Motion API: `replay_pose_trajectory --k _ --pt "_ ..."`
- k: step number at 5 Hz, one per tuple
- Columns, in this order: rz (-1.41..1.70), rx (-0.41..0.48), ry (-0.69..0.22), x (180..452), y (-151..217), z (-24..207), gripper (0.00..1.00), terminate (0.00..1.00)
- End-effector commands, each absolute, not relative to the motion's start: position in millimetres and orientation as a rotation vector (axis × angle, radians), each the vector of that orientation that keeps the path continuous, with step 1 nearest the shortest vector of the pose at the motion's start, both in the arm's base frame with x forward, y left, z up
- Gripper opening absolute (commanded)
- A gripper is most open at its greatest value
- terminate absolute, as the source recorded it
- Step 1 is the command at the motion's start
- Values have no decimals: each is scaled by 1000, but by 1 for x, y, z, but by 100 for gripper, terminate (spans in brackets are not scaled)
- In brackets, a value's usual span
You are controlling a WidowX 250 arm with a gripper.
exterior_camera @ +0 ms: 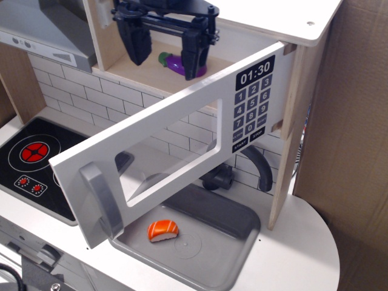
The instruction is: Close microwave
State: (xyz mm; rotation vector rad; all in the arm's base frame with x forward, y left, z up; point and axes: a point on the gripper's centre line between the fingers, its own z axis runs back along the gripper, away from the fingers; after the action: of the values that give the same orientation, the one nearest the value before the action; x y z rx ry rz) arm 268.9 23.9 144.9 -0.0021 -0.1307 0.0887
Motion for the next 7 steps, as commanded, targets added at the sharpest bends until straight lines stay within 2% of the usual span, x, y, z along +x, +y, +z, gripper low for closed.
replay_pose_trajectory --k 1,3,5,6,7 --pt "41 -80 -195 266 11 147 100 0" --pt "25 -135 -219 262 8 129 100 0" --pt "31 -32 -212 267 25 122 100 0" --pt "33 39 -227 268 42 133 100 0" --pt "37 78 -254 267 59 132 100 0"
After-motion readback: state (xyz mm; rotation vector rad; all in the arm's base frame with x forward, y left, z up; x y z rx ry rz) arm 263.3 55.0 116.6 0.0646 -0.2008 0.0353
